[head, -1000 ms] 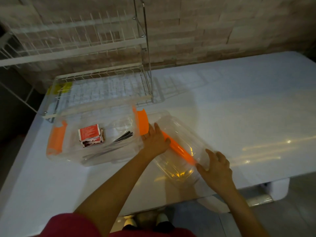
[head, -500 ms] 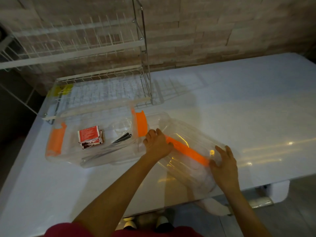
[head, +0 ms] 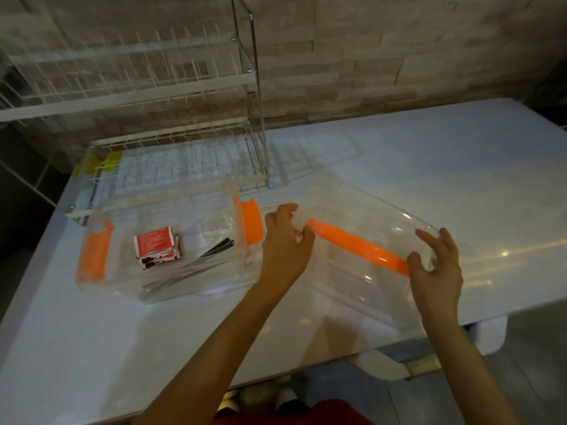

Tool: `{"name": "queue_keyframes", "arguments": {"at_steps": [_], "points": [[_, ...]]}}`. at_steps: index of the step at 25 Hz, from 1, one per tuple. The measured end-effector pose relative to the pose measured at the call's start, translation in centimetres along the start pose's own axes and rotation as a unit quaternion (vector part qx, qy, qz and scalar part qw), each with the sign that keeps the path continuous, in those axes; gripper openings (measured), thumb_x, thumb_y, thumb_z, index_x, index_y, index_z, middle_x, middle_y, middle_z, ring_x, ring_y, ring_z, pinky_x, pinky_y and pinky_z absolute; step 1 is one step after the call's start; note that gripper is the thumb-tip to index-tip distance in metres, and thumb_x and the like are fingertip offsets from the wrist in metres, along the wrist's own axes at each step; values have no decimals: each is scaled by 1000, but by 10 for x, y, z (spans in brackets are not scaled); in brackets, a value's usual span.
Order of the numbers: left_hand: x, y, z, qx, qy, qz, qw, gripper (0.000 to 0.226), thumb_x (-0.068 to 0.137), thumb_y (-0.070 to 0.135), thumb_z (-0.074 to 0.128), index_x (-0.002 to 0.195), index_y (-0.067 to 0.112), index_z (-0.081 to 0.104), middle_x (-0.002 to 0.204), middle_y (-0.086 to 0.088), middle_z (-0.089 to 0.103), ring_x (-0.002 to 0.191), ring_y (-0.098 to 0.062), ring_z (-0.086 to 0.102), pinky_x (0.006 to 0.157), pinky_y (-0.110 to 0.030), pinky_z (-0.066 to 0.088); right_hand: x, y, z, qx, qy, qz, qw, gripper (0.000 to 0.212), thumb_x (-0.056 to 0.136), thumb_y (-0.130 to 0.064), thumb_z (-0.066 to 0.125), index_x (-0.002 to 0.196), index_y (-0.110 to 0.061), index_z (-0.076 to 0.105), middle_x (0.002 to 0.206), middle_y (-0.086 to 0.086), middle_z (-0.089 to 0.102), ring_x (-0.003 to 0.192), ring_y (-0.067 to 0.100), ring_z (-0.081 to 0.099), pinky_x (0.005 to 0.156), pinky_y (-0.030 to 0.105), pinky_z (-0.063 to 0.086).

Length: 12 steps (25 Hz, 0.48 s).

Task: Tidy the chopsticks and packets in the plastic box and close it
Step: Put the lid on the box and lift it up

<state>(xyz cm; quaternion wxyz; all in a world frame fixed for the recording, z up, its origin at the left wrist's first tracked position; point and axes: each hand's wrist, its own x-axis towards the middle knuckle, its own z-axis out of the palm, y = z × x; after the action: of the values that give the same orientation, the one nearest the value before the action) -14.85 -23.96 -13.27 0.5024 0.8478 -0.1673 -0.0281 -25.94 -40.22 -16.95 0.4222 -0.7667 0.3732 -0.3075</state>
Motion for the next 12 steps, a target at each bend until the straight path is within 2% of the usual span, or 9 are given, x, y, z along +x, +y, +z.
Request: {"name": "queue_keyframes", "arguments": {"at_steps": [3, 5, 7, 9, 12], "points": [[2, 10, -28, -29, 26, 14, 999, 43, 90, 23, 50, 131, 14, 38, 105, 4, 50, 69, 4, 49, 62, -8, 41, -1, -27, 0, 40, -9, -48, 998, 36, 87, -6, 53, 118, -24, 55, 149, 3, 31, 135, 18, 33, 103, 25, 29], [-1, 8, -51, -44, 53, 1, 998, 42, 91, 25, 46, 132, 16, 40, 102, 2, 56, 74, -2, 56, 69, -21, 50, -2, -47, 3, 51, -21, -94, 994, 40, 86, -8, 56, 118, -31, 49, 148, 3, 34, 130, 11, 35, 102, 23, 30], [1, 8, -65, -57, 69, -30, 996, 41, 92, 25, 44, 132, 17, 41, 101, -5, 59, 77, -11, 59, 75, -32, 54, 3, -63, 2, 51, -36, -119, 991, 48, 85, -10, 58, 128, -25, 42, 145, 5, 37, 124, 7, 35, 102, 22, 30], [-8, -10, -100, -78, 125, -55, 988, 41, 93, 23, 43, 134, 17, 40, 96, -7, 56, 74, -11, 56, 76, -32, 53, -7, -87, 28, 38, -101, -141, 984, 54, 86, -12, 57, 135, -16, 36, 145, 6, 39, 126, 8, 36, 102, 21, 29], [-13, -14, -108, -75, 145, -61, 985, 40, 93, 19, 42, 133, 16, 42, 85, -6, 56, 74, -13, 54, 74, -28, 47, -10, -93, 34, 61, -134, -104, 984, 52, 89, -12, 54, 138, -12, 35, 143, 5, 43, 128, 12, 41, 97, 13, 32]]}}
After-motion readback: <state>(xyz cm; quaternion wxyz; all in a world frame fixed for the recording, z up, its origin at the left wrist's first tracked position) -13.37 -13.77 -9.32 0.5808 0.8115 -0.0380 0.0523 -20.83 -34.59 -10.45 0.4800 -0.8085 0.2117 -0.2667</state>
